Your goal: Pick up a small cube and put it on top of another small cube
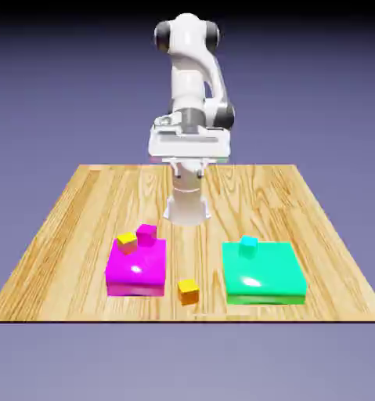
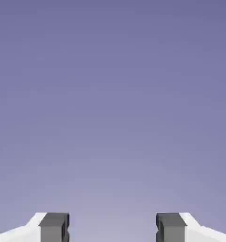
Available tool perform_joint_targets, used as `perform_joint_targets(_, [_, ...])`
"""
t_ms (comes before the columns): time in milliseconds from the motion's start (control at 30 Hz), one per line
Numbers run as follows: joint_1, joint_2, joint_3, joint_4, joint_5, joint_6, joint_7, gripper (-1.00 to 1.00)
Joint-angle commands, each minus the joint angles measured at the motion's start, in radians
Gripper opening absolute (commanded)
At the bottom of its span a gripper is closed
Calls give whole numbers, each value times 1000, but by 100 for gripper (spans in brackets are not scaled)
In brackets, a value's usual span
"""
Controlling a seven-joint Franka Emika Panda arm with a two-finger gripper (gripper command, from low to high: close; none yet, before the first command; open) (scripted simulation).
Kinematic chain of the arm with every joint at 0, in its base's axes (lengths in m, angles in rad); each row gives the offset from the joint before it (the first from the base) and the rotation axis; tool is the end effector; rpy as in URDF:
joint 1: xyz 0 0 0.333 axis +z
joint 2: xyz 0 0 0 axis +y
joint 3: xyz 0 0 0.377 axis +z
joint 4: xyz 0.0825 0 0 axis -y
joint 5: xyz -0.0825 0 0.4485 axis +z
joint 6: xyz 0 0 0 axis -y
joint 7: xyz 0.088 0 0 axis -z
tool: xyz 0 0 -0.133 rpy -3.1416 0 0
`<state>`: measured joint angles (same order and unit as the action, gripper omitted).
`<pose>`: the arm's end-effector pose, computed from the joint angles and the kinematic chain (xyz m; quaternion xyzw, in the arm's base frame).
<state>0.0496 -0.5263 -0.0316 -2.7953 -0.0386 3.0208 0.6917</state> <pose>0.4335 0.0107 0.4381 -0.8831 0.2923 -0.3446 0.1266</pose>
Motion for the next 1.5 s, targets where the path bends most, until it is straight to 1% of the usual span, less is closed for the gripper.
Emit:
perform_joint_targets(0, [31,36,-26,12,-32,-13,-41,0])
perform_joint_targets(733, [700,814,-589,273,-718,-301,-918,0])
perform_joint_targets(767, [700,814,-589,273,-718,-301,-918,0])
perform_joint_targets(1000, [638,1053,-576,334,-727,-111,-870,0])
perform_joint_targets(1033, [638,1053,-576,334,-727,-111,-870,-100])
perform_joint_targets(1067, [638,1053,-576,334,-727,-111,-870,-100])
perform_joint_targets(1300, [686,800,-582,269,-713,-317,-910,-100])
perform_joint_targets(1467, [517,618,-491,224,-647,-519,-810,-100])
